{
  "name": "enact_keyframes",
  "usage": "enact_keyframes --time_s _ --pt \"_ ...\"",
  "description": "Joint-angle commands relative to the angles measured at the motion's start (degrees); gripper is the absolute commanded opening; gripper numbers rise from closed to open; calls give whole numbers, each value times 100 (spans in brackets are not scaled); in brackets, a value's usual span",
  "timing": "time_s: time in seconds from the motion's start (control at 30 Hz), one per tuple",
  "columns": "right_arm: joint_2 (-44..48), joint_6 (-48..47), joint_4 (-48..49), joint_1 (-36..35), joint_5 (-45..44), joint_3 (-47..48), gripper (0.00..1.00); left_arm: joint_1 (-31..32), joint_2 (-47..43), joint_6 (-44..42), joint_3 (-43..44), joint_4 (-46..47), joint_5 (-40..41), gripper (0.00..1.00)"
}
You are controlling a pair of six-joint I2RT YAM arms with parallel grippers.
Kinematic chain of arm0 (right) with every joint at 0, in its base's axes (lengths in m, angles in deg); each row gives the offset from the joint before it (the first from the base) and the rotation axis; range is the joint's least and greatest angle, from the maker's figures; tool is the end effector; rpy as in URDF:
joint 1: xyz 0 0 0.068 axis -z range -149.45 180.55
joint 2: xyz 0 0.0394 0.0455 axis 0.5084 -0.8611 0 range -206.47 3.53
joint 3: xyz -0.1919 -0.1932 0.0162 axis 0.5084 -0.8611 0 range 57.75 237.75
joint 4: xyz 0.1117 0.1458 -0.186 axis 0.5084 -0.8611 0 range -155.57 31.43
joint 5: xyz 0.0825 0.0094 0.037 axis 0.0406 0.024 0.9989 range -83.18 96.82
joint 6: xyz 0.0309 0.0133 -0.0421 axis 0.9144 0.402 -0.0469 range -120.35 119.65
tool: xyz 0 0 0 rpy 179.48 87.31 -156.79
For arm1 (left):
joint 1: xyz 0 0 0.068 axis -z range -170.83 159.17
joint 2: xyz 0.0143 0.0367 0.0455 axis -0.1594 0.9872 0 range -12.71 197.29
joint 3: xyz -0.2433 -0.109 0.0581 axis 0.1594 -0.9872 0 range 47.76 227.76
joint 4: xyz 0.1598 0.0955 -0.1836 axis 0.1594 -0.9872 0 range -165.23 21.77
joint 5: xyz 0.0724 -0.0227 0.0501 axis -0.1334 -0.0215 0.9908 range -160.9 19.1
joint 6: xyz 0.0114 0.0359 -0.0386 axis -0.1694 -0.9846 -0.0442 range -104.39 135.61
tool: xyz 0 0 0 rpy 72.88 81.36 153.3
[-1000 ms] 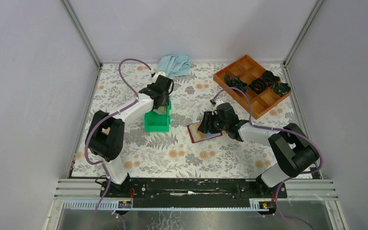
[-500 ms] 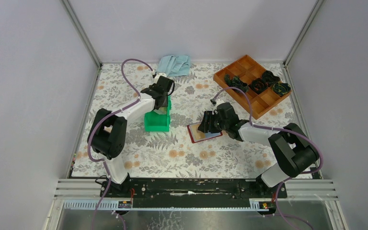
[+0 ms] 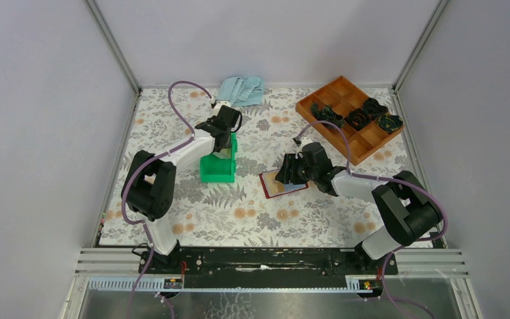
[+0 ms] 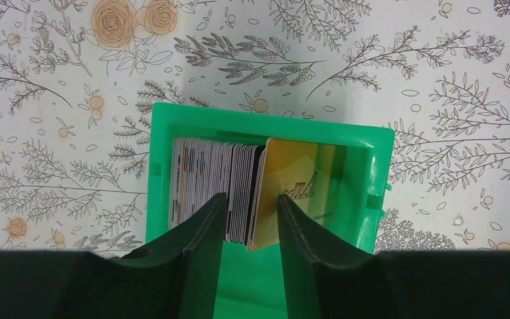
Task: Put the credit cards into the card holder
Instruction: Pick up the credit card from the storage box.
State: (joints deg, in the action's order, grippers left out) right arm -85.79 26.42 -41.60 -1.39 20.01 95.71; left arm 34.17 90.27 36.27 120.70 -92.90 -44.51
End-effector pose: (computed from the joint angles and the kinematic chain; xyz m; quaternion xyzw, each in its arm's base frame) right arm 0.2556 0.1690 0.1623 -0.0933 0.8754 0.3157 0.3541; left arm 0.3534 -0.1473 0.2137 -0.0341 0.9297 0.0860 0.3565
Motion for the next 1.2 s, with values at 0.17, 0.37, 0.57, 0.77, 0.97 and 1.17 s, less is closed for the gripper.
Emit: enact_keyframes --time_s 0.17,0.37,0.57,0.77,0.97,1.17 --pt "125 -66 269 81 149 -60 55 -38 -129 -133 114 -77 347 41" --pt "110 -66 280 92 166 -66 55 -36 -196 -172 108 -82 435 41" --pt "110 -57 300 99 166 -85 55 -39 -247 -186 95 -75 456 38" --pt "112 -62 298 111 175 -84 55 -30 -285 -179 94 -78 420 30" --pt "108 -70 302 127 180 -91 55 -30 -337 -151 87 -77 395 24" --pt "125 -94 248 152 184 -60 55 -27 -414 -101 92 -75 300 17"
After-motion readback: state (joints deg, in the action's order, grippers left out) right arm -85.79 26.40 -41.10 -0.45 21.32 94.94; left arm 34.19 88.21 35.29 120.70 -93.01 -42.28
